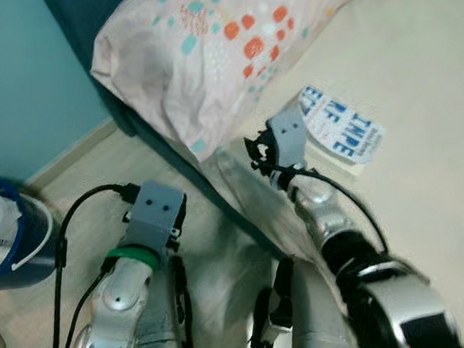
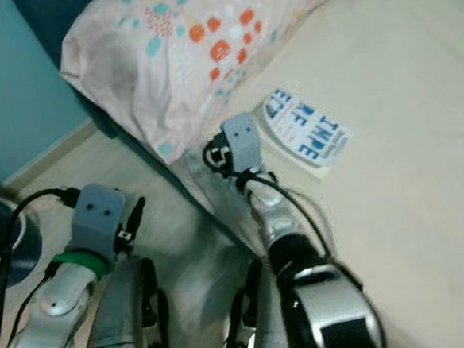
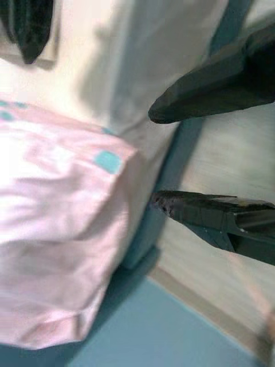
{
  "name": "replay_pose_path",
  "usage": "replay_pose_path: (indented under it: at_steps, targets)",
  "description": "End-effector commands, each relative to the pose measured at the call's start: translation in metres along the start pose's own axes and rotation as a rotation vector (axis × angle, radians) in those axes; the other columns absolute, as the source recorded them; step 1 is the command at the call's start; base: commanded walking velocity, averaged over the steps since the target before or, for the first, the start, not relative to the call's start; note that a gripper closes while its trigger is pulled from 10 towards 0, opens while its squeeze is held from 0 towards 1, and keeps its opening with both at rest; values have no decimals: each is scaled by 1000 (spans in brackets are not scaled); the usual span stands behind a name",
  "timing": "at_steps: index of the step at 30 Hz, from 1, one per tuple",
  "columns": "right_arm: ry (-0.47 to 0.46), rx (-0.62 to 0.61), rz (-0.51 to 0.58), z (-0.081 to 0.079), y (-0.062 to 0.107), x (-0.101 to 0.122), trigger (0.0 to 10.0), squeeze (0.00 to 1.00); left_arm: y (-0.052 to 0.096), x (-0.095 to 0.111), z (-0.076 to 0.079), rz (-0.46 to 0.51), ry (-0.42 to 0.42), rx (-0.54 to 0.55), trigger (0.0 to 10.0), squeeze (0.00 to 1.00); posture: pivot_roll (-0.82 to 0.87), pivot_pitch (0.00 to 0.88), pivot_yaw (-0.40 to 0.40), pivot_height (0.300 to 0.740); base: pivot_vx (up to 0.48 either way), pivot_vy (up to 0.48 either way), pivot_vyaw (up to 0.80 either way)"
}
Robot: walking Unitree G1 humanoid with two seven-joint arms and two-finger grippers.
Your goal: Clean up the room
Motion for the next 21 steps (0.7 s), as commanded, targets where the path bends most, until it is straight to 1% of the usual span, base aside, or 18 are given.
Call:
replay_pose_path:
  at_steps: [1,3,4,5,6,7,8,9,10,11,13,14,16,21]
  targets:
    - [-82,-45,22,-2,15,-11,10000,0,-2,-7,3,-3,9,-8,10000,0,127,173,2,615,0,0,0]
    - [-153,-107,38,-4,38,-26,10000,0,-8,-6,3,21,12,-12,10000,0,103,141,5,615,0,0,0]
    - [-153,-107,38,-4,38,-26,10000,0,-8,-6,3,21,12,-12,10000,0,103,141,5,615,0,0,0]
    - [-170,-124,43,-3,45,-30,10000,0,-10,-7,3,26,12,-14,10000,0,103,141,5,615,0,0,0]
    - [-170,-124,43,-3,45,-30,10000,0,-10,-7,3,26,12,-14,10000,0,103,141,5,615,0,0,0]
    - [-181,-142,49,-1,51,-32,10000,0,-11,-8,3,28,11,-16,10000,0,90,126,7,615,0,0,0]
    - [-164,-174,54,6,57,-34,10000,0,-15,-11,3,22,11,-14,10000,0,70,103,5,615,0,0,0]
    - [-164,-174,54,6,57,-34,10000,0,-15,-11,3,22,11,-14,10000,0,70,103,5,615,0,0,0]
    - [-150,-196,56,11,61,-36,10000,0,-17,-14,3,16,11,-12,10000,0,68,100,5,615,0,0,0]
    - [-150,-196,56,11,61,-36,10000,0,-17,-14,3,16,11,-12,10000,0,68,100,5,615,0,0,0]
    - [-131,-262,42,24,65,-39,10000,0,-22,-21,2,-1,31,-2,10000,0,62,80,3,625,0,0,0]
    - [-131,-262,42,24,65,-39,10000,0,-22,-21,2,-1,31,-2,10000,0,62,80,3,625,0,0,0]
    - [-116,-275,31,29,65,-39,10000,0,-26,-23,4,-4,42,-1,10000,0,65,73,-3,635,0,0,0]
    - [-115,-263,27,29,63,-37,10000,0,-30,-23,5,1,47,-1,10000,0,69,56,-12,645,0,0,0]
Point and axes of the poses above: a point about 5 cm out from each wrist's last joint towards the gripper, its own y axis pointing back from the gripper into the wrist, its own x axis along the axis of the wrist's last joint, z = x × y, the point moved 3 cm from there along -y, pointing out of the wrist towards the gripper, and after that the axes turned 1 degree about y, right-handed, at the moved point
